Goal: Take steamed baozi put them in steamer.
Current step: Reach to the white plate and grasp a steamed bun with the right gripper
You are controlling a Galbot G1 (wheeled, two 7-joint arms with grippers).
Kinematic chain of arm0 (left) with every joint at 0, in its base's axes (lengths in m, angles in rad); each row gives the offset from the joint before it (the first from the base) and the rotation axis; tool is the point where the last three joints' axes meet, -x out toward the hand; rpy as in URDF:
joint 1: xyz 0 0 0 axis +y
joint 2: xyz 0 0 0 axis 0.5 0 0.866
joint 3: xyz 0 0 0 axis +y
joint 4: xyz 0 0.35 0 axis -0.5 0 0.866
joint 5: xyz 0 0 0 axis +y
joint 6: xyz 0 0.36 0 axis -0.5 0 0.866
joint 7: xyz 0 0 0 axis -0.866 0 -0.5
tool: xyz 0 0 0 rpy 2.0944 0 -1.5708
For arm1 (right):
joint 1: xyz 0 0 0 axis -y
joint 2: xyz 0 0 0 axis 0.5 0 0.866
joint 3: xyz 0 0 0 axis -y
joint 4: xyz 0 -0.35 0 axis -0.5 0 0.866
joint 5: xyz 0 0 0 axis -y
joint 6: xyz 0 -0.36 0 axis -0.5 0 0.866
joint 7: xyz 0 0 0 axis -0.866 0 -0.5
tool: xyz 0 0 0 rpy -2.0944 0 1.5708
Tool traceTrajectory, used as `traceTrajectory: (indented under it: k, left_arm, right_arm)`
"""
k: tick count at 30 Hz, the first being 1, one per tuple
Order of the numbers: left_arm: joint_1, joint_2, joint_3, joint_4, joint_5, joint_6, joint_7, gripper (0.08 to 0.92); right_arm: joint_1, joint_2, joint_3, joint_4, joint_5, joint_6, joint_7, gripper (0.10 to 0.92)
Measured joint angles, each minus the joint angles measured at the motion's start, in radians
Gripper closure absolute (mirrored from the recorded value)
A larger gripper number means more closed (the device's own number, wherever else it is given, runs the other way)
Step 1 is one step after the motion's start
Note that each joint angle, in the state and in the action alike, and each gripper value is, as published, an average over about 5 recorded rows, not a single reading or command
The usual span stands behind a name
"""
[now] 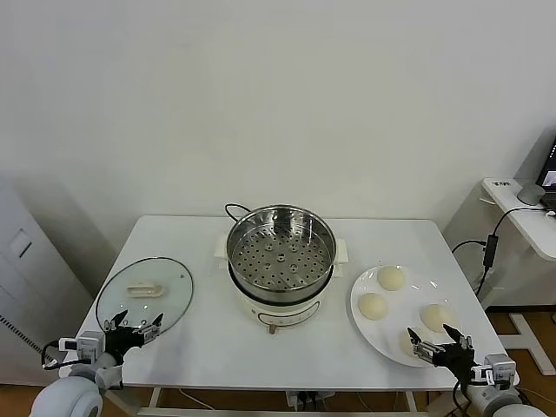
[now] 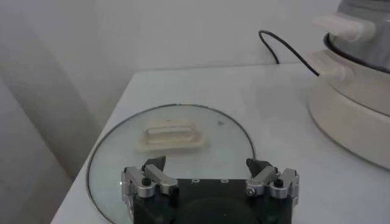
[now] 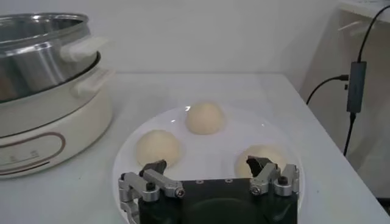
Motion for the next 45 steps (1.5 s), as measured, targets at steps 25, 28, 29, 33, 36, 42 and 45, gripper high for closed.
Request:
traceTrajectory:
  k: [25,28,29,33,36,42,45]
  left_arm:
    - [-0.001,-0.001,0.014,-0.021,0.004,0.006,0.0,0.177]
    - [-0.001,0.0,0.015,-0.022,0.005,0.006,0.0,0.177]
    - [0.0,0.001,0.015,-0.023,0.006,0.006,0.0,0.177]
    - [0.002,0.007,0.016,-0.024,0.011,0.006,0.0,0.177]
    - [0.002,0.011,0.016,-0.025,0.012,0.006,-0.001,0.177]
    - [0.002,0.014,0.018,-0.03,0.017,0.007,-0.002,0.177]
    - [0.002,0.013,0.018,-0.032,0.018,0.009,-0.003,0.177]
  right_arm:
    - [0.302,-0.177,-0.053,-0.237,-0.782,0.228,-0.229,0.203]
    - [0.375,-0.219,-0.097,-0.281,-0.85,0.258,-0.298,0.203]
    - [0.403,-0.234,-0.116,-0.296,-0.868,0.267,-0.322,0.203]
    - [0.526,-0.296,-0.214,-0.354,-0.916,0.297,-0.422,0.203]
    - [0.635,-0.341,-0.314,-0.403,-0.927,0.312,-0.503,0.203]
    - [0.896,-0.401,-0.571,-0.521,-0.906,0.343,-0.663,0.203]
    - [1.029,-0.413,-0.709,-0.586,-0.885,0.363,-0.732,0.203]
